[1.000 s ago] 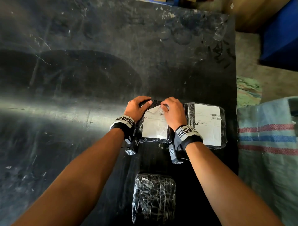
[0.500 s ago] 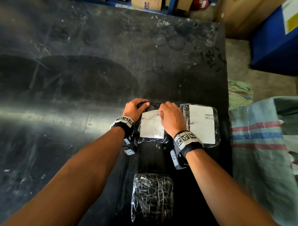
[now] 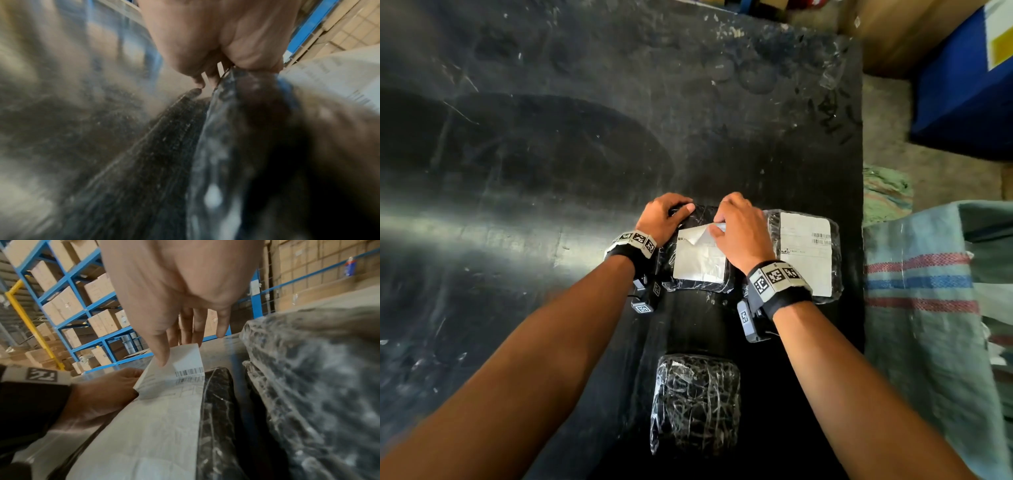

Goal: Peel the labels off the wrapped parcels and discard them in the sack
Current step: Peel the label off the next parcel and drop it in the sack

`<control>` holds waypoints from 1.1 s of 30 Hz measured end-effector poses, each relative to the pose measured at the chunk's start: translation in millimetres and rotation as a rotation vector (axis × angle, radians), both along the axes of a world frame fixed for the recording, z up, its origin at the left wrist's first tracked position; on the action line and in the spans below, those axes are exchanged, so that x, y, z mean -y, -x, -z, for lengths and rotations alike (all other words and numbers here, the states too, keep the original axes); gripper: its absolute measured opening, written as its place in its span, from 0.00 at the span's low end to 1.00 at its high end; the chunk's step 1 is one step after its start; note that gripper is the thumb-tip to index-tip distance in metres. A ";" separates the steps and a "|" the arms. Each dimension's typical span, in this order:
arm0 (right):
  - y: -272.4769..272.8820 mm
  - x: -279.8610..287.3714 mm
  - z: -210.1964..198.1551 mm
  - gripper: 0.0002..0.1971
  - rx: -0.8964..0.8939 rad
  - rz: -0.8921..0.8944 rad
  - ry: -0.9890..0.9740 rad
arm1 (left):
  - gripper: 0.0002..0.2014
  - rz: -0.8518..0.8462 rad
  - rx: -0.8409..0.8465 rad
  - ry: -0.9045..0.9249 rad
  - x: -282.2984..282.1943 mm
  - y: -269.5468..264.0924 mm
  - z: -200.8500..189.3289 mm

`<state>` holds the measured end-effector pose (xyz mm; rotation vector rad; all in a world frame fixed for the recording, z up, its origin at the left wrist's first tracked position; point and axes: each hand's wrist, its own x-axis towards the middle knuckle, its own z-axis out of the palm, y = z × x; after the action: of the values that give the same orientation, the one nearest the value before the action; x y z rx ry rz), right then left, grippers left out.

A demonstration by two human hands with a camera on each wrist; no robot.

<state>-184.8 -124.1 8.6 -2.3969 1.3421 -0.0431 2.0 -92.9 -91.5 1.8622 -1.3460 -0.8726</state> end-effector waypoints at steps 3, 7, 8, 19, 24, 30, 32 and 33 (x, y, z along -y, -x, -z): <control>-6.1 4.9 4.5 0.09 0.087 0.073 -0.099 | 0.17 0.058 0.050 0.063 -4.0 -1.3 1.5; -12.1 5.1 12.4 0.14 0.185 0.072 -0.124 | 0.20 -0.027 -0.019 0.057 -22.5 1.0 7.0; -13.5 6.4 15.4 0.11 0.204 0.069 -0.109 | 0.21 -0.035 -0.032 0.045 -26.3 3.7 8.3; -25.3 9.1 36.3 0.06 0.292 0.056 -0.087 | 0.20 -0.125 -0.124 0.042 -30.6 16.0 16.4; -24.2 5.1 34.7 0.07 0.295 0.058 -0.074 | 0.20 -0.127 -0.089 0.017 -28.3 14.3 16.6; -15.9 -5.3 18.7 0.09 0.289 0.016 -0.060 | 0.19 -0.142 -0.094 0.011 -27.5 14.8 14.8; -13.8 -9.3 14.3 0.10 0.281 0.012 -0.056 | 0.19 -0.142 -0.082 0.010 -27.4 14.1 14.4; -13.0 -12.0 12.7 0.10 0.275 0.009 -0.059 | 0.19 -0.142 -0.074 0.006 -27.9 13.9 14.6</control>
<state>-171.9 -112.0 -4.1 -2.2387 1.2084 -0.3189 -11.8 -65.0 -106.1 1.8767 -1.1555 -0.8550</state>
